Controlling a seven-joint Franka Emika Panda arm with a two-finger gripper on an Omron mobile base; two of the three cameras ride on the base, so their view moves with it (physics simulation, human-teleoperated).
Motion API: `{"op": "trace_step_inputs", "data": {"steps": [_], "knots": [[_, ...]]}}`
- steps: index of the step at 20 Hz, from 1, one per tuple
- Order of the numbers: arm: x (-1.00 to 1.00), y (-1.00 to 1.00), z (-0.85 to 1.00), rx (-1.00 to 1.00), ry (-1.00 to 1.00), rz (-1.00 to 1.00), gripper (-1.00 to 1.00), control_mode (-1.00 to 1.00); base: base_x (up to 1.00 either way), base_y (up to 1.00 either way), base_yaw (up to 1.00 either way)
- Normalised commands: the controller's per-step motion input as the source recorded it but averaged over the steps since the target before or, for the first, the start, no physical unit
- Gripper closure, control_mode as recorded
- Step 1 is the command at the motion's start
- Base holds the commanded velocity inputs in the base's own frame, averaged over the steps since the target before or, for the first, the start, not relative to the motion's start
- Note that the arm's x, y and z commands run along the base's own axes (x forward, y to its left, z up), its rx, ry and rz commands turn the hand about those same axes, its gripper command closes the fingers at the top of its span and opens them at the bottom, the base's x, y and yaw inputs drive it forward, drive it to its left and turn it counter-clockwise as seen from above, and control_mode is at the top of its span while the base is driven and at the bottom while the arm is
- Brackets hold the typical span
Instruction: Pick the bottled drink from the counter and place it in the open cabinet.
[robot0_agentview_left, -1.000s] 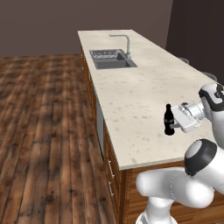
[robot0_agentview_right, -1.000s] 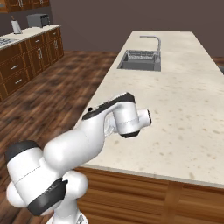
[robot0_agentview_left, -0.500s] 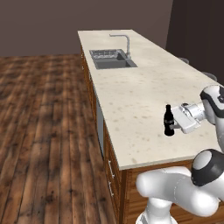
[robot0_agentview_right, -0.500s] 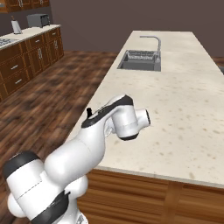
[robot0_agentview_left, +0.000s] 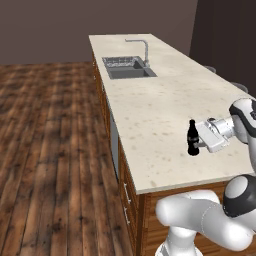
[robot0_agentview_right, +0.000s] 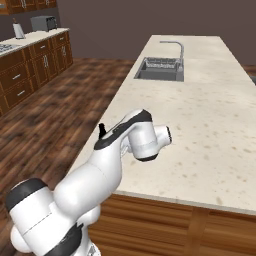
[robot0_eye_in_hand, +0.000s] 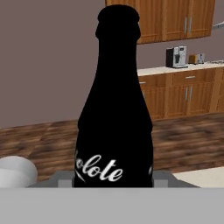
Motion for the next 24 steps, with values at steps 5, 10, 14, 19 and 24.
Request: {"op": "trace_step_inputs", "data": {"steps": [5,10,14,19,24], "knots": [[0.0,0.0,0.0,0.0,0.0,0.0,1.0,1.0,-0.29,0.0,0.0],[0.0,0.0,0.0,0.0,0.0,0.0,1.0,1.0,-0.49,0.0,0.0],[0.0,0.0,0.0,0.0,0.0,0.0,1.0,1.0,-0.46,0.02,0.07],[0.0,0.0,0.0,0.0,0.0,0.0,1.0,1.0,-0.22,0.0,0.86],[0.0,0.0,0.0,0.0,0.0,0.0,1.0,1.0,-0.06,0.0,1.0]]}}
